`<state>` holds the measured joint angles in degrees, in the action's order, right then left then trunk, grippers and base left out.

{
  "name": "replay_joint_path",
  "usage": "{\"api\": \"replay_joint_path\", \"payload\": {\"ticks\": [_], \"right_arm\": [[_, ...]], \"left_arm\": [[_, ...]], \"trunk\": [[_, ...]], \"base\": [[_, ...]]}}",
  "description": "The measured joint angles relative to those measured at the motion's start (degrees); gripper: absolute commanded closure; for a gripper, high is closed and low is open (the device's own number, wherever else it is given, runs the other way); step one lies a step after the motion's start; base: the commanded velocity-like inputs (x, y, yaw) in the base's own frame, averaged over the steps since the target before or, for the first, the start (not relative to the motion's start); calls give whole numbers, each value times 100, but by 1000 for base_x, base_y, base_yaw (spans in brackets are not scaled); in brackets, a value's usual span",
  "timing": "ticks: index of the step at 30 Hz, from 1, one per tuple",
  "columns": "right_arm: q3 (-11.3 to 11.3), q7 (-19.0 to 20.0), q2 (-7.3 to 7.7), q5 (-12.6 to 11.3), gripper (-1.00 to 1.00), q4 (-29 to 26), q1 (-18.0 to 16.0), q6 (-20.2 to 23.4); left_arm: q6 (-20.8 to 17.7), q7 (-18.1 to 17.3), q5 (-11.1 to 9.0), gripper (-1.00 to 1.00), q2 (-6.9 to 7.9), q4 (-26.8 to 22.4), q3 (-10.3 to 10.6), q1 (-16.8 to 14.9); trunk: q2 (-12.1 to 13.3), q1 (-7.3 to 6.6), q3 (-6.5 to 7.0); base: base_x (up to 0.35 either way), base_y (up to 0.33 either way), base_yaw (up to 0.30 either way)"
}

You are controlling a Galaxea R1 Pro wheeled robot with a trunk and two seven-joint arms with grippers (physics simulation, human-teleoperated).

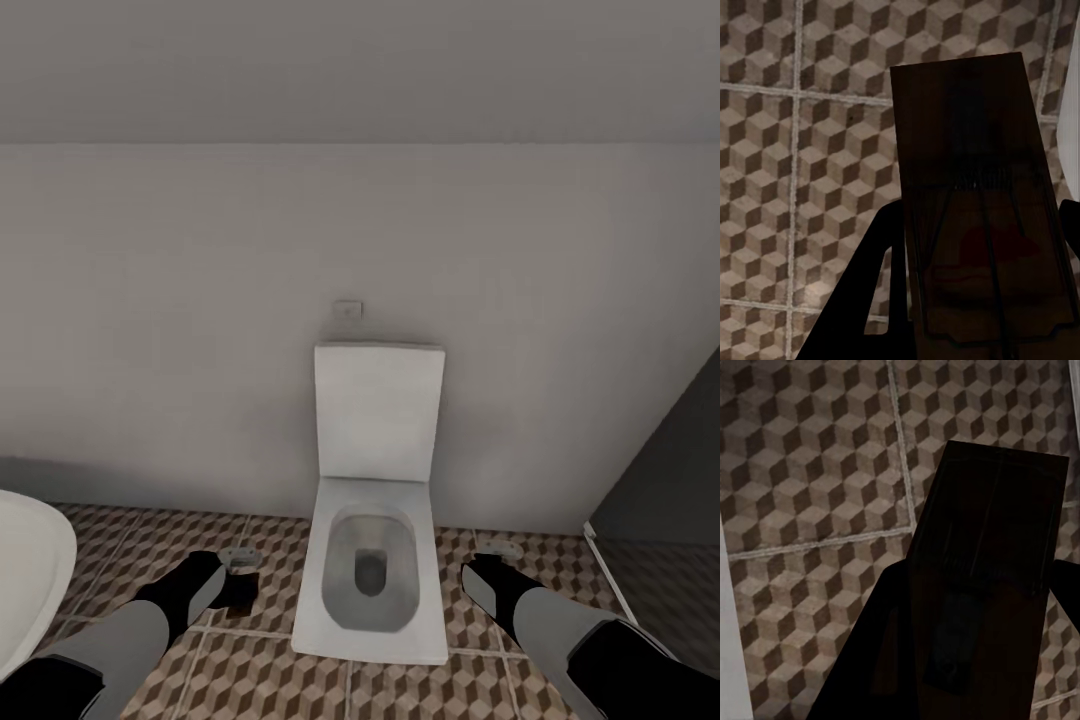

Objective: Take the four mousetraps from the cabinet in the bathroom and place them on the bathroom floor. Make sure all four end up on the same floor surface, and ensure that at least two of them are either under or directly next to the same bathroom sink.

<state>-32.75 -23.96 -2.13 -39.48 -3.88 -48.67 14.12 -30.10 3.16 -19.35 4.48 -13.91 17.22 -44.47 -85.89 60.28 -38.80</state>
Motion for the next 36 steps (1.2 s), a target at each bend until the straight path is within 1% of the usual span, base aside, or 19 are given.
{"api": "replay_joint_path", "payload": {"ticks": [6,14,19,23,28,34,36], "right_arm": [[-6,0,5,-3,100,5,0,0],[-7,11,13,-17,100,42,15,18],[-7,15,5,-11,100,47,32,12],[-8,21,2,-9,100,46,42,9],[-15,23,-6,-9,100,33,44,15],[-16,25,-7,-4,100,30,44,18],[-15,25,-6,-3,100,30,44,18]], "left_arm": [[-14,5,-1,100,-39,7,6,0],[-11,14,10,100,-85,63,15,-2],[-6,25,28,100,-80,70,20,1],[41,40,46,100,-25,61,38,0],[53,40,49,100,147,17,32,0],[54,33,40,100,185,4,25,0],[50,32,38,100,188,2,22,0]], "trunk": [[0,0,0],[0,0,22],[0,0,30],[0,0,31],[0,0,31],[0,0,31],[-79,43,-5]], "base": [[0,0,-10],[0,0,-234],[0,0,-86],[0,0,-8],[0,0,-1],[0,0,0],[0,0,0]]}}
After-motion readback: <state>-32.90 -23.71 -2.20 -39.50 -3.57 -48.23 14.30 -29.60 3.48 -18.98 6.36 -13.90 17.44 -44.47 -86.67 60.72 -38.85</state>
